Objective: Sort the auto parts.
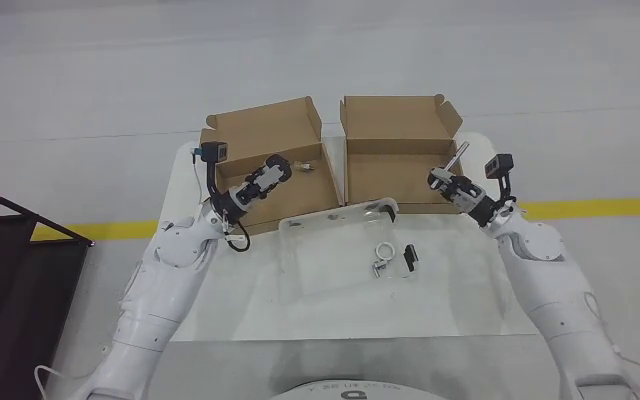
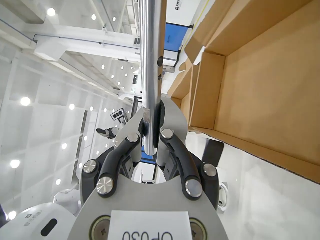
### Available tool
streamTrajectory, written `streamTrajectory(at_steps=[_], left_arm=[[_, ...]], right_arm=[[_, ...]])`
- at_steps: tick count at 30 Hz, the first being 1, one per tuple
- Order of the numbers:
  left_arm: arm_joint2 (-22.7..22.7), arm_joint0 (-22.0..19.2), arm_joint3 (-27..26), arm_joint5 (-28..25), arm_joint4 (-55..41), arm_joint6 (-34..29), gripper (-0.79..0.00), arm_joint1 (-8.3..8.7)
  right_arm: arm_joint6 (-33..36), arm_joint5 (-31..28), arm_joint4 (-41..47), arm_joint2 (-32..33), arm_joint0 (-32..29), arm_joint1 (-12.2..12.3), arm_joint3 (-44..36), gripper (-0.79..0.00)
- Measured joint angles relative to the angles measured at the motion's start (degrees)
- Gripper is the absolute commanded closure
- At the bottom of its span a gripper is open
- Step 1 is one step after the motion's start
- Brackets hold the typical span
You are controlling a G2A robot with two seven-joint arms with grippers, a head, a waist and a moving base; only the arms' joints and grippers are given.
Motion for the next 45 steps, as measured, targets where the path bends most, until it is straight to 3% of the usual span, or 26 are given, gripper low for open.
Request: streamTrajectory(at_steps=[15, 19, 21, 25, 35, 39, 40, 41, 45], left_arm=[[0.00, 0.00, 0.00, 0.00, 0.00, 0.00, -0.785, 0.00], [0.00, 0.00, 0.00, 0.00, 0.00, 0.00, -0.785, 0.00], [0.00, 0.00, 0.00, 0.00, 0.00, 0.00, -0.785, 0.00], [0.00, 0.00, 0.00, 0.00, 0.00, 0.00, -0.785, 0.00], [0.00, 0.00, 0.00, 0.00, 0.00, 0.00, -0.785, 0.00], [0.00, 0.00, 0.00, 0.00, 0.00, 0.00, -0.785, 0.00], [0.00, 0.00, 0.00, 0.00, 0.00, 0.00, -0.785, 0.00], [0.00, 0.00, 0.00, 0.00, 0.00, 0.00, -0.785, 0.00], [0.00, 0.00, 0.00, 0.00, 0.00, 0.00, -0.785, 0.00]], right_arm=[[1.19, 1.89, 1.15, -6.13, 9.02, -2.25, 14.75, 0.000], [1.40, 1.38, 1.22, -6.44, 9.85, -2.53, 17.39, -0.068], [1.65, 0.85, 1.58, -6.59, 9.98, -2.69, 17.84, -0.212], [2.32, -0.21, 1.96, -6.95, 10.27, -3.00, 18.63, -0.277], [2.49, -1.47, 2.36, -6.86, 11.00, -3.39, 19.81, -0.280], [2.65, -2.09, 2.46, -6.65, 11.10, -3.47, 19.18, -0.409], [2.69, -2.17, 2.43, -6.61, 11.09, -3.49, 18.85, -0.566], [2.69, -2.19, 2.37, -6.58, 11.07, -3.50, 18.61, -0.613], [2.46, -1.81, 1.84, -6.55, 10.94, -3.54, 17.85, -0.668]])
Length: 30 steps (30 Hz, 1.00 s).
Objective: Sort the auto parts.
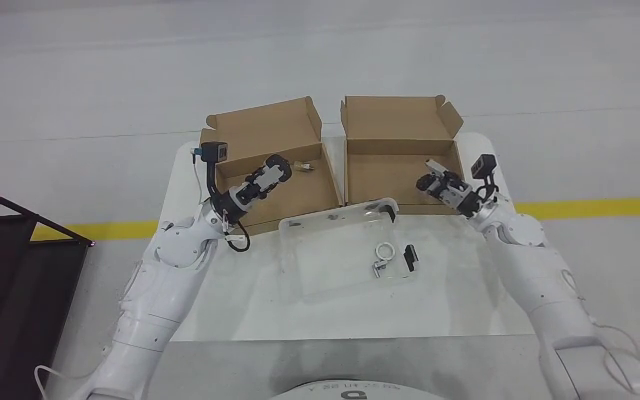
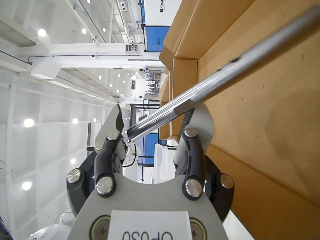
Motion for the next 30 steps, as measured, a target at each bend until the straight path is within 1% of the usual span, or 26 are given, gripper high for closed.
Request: streamTrajectory(at_steps=[5, 6, 7, 8, 16, 24, 27, 30], left_arm=[[0.00, 0.00, 0.00, 0.00, 0.00, 0.00, -0.785, 0.00], [0.00, 0.00, 0.00, 0.00, 0.00, 0.00, -0.785, 0.00], [0.00, 0.00, 0.00, 0.00, 0.00, 0.00, -0.785, 0.00], [0.00, 0.00, 0.00, 0.00, 0.00, 0.00, -0.785, 0.00], [0.00, 0.00, 0.00, 0.00, 0.00, 0.00, -0.785, 0.00], [0.00, 0.00, 0.00, 0.00, 0.00, 0.00, -0.785, 0.00], [0.00, 0.00, 0.00, 0.00, 0.00, 0.00, -0.785, 0.00], [0.00, 0.00, 0.00, 0.00, 0.00, 0.00, -0.785, 0.00]], right_arm=[[-0.52, 0.37, -0.56, -0.07, -0.03, -0.11, -0.50, -0.693], [-0.57, 0.47, -0.62, -0.11, -0.01, -0.15, -0.61, -0.714], [-0.63, 0.59, -0.72, -0.17, 0.01, -0.19, -0.84, -0.770], [-0.64, 0.61, -0.77, -0.20, 0.03, -0.21, -1.09, -0.785], [1.28, 0.22, -1.02, 0.10, -1.02, -0.15, -5.75, -0.785], [6.09, 2.57, -3.84, 0.38, -3.56, 0.54, -12.86, -0.785], [5.24, 1.30, -4.82, 1.74, -4.98, 0.94, -16.20, -0.785], [5.02, -2.78, -5.68, 3.67, -7.30, 1.40, -21.22, -0.785]])
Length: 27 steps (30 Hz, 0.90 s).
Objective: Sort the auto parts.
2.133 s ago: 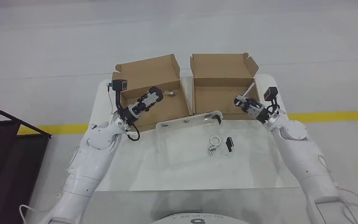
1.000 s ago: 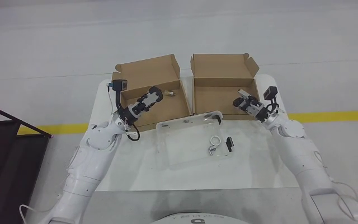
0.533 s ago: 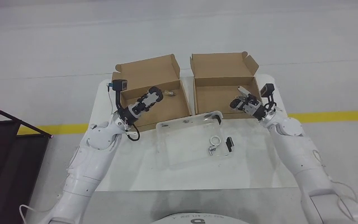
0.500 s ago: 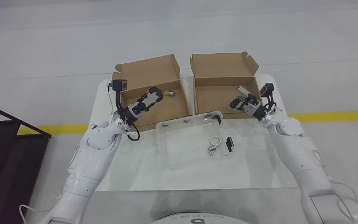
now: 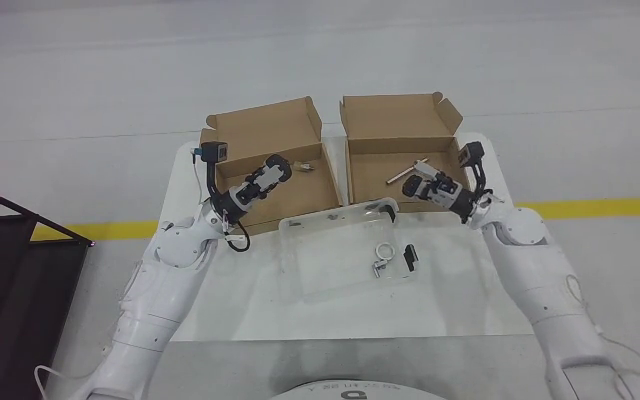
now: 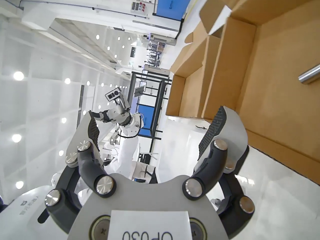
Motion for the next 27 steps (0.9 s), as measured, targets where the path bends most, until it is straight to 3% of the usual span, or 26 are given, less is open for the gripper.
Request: streamTrajectory(at_steps=[7, 13, 27], left_arm=[[0.00, 0.00, 0.00, 0.00, 0.00, 0.00, -0.785, 0.00], [0.00, 0.00, 0.00, 0.00, 0.00, 0.00, -0.785, 0.00], [0.00, 0.00, 0.00, 0.00, 0.00, 0.00, -0.785, 0.00]], right_arm=[[1.13, -10.02, -1.38, 4.60, -7.28, 1.03, -12.73, -0.785], [1.67, -15.52, -0.07, 5.10, -8.74, 1.16, -15.82, -0.785], [1.85, -15.82, 0.26, 5.03, -8.73, 1.15, -15.86, -0.785]])
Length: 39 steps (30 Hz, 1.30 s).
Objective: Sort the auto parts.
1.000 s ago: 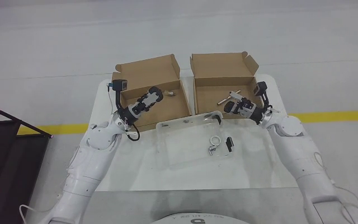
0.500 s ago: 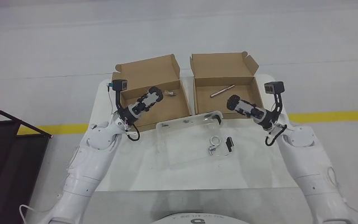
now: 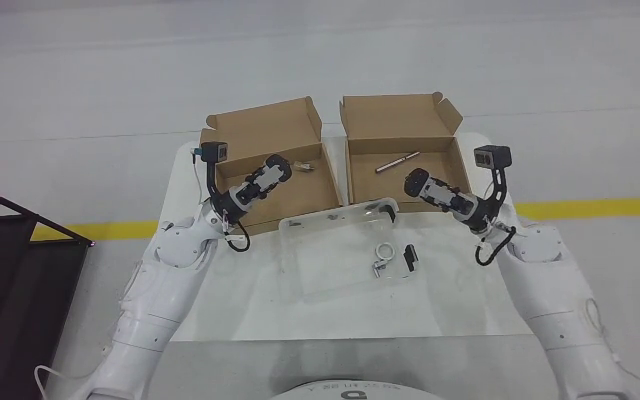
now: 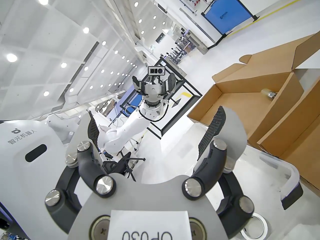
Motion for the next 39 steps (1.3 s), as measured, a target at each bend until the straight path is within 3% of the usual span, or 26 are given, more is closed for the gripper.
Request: streamTrajectory(at_steps=[3, 7, 13, 20, 25, 36, 39], left_arm=[[0.00, 0.00, 0.00, 0.00, 0.00, 0.00, -0.785, 0.00], [0.00, 0.00, 0.00, 0.00, 0.00, 0.00, -0.785, 0.00], [0.00, 0.00, 0.00, 0.00, 0.00, 0.00, -0.785, 0.00], [0.25, -0.23, -1.11, 0.54, 1.08, -0.80, -0.785, 0.10], [2.74, -0.64, -7.93, 4.37, 14.47, -6.65, -0.785, 0.48], [3.34, -0.75, -8.20, 5.10, 13.68, -7.03, -0.785, 0.43], [5.26, -1.60, -11.08, 6.19, 18.39, -8.62, -0.785, 0.42]], right_arm=[[0.68, -0.57, -1.63, 0.65, 0.05, 0.23, -1.47, -0.785], [2.52, -2.06, -14.86, 4.43, -1.75, 1.85, -8.28, -0.785], [-1.18, -5.51, -28.47, 8.60, -6.42, 4.38, -12.95, -0.785], [-2.70, -7.03, -29.22, 9.35, -7.81, 4.93, -13.52, -0.785], [-2.70, -7.03, -29.22, 9.34, -7.81, 4.92, -13.52, -0.785], [-2.74, -6.99, -29.26, 9.31, -7.81, 4.92, -13.58, -0.785], [-4.79, -6.37, -32.39, 8.23, -7.83, 4.78, -16.12, -0.785]])
